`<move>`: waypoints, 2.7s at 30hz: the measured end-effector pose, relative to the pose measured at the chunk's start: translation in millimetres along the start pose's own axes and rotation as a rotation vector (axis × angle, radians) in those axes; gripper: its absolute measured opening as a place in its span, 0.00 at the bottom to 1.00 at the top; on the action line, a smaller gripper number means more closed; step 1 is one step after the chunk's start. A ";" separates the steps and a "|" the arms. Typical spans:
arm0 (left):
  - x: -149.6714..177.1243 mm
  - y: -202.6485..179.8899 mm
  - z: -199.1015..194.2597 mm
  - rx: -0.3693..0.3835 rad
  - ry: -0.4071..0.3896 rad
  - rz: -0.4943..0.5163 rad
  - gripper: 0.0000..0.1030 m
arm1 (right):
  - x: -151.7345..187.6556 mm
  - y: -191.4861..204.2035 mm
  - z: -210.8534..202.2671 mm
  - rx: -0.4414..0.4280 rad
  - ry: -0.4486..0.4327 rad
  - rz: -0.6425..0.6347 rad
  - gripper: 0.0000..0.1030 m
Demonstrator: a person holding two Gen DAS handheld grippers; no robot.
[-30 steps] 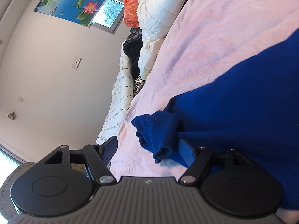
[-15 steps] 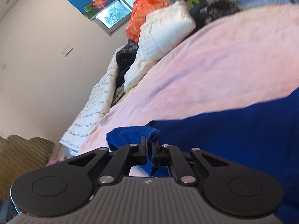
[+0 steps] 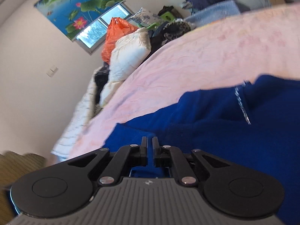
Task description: Fold small clothes
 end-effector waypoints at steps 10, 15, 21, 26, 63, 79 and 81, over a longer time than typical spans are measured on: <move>-0.5 -6.4 0.5 -0.020 -0.003 0.012 1.00 | 19.6 -5.1 20.6 0.040 -0.013 -0.001 0.67; -1.4 -5.4 -1.0 -0.023 -0.003 0.003 1.00 | 32.4 0.3 48.2 0.038 0.001 0.022 0.58; -0.9 -7.3 0.0 -0.024 -0.003 0.013 1.00 | 37.6 -6.5 54.0 0.085 -0.014 0.040 0.10; 0.3 -7.5 1.8 -0.024 0.003 0.011 1.00 | 25.9 -10.3 39.1 0.083 -0.070 0.049 0.07; -10.6 -43.4 -4.9 0.025 -0.014 0.065 1.00 | -0.6 -42.7 -3.7 0.143 -0.154 0.048 0.08; 0.8 -61.3 -4.6 0.025 0.005 0.132 1.00 | -1.8 -84.8 -55.6 0.246 -0.204 0.058 0.08; 1.3 -62.1 -4.8 0.024 0.007 0.135 1.00 | -3.9 -88.0 -62.3 0.252 -0.214 0.061 0.08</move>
Point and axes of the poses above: each gripper's, at about its wrist camera, not at the fingertips, and z roughly the way its jaws point, y to its left, x to its underside, the point moved 10 cm from there along z, roughly the way its jaws point, and after that the axes turned 8 degrees about -y, right-handed, at the moved point
